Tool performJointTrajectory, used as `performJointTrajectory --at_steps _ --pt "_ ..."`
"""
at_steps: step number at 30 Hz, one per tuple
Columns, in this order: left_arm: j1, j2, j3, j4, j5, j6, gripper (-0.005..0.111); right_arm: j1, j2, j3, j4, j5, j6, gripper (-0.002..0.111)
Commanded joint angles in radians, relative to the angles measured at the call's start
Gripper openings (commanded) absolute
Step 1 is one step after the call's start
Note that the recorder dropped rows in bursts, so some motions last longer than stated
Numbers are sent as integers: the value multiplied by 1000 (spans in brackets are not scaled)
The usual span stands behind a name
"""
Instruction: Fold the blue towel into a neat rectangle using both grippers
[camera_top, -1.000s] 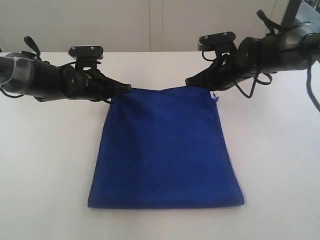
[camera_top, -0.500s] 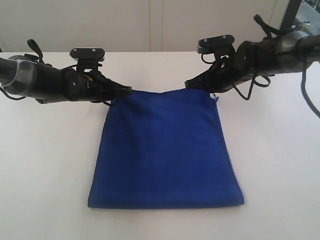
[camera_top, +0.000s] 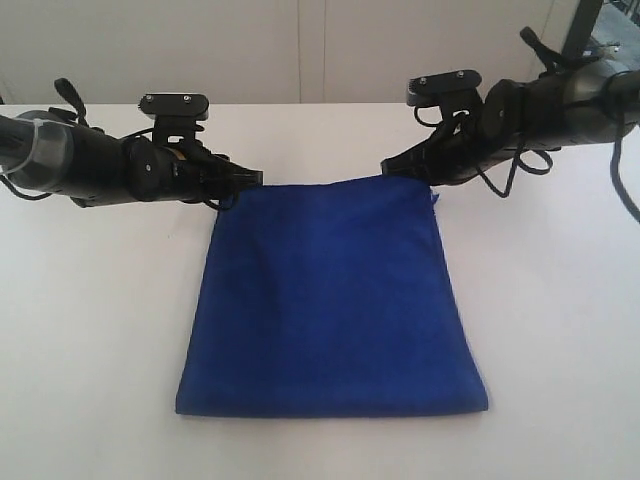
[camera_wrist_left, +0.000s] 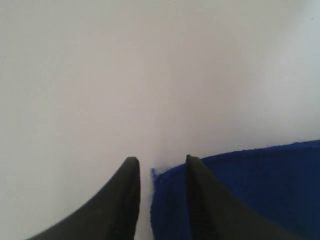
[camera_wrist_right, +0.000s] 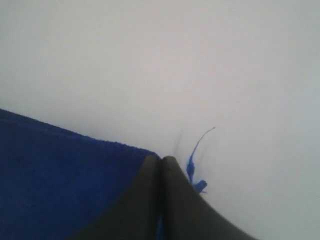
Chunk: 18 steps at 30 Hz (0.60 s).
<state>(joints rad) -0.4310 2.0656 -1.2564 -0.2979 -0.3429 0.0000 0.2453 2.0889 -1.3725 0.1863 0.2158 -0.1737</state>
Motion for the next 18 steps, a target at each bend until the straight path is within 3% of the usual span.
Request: performJointTrajectory --at_steps 1,13,18 --pt "0 -6 -2 2 4 0 38 -26 -16 -3 -2 7 19 0" --pt "0 -6 -2 2 24 0 38 -35 37 -3 -2 0 19 0" --pt "0 -9 -2 2 64 0 38 -35 57 -3 -4 -6 19 17"
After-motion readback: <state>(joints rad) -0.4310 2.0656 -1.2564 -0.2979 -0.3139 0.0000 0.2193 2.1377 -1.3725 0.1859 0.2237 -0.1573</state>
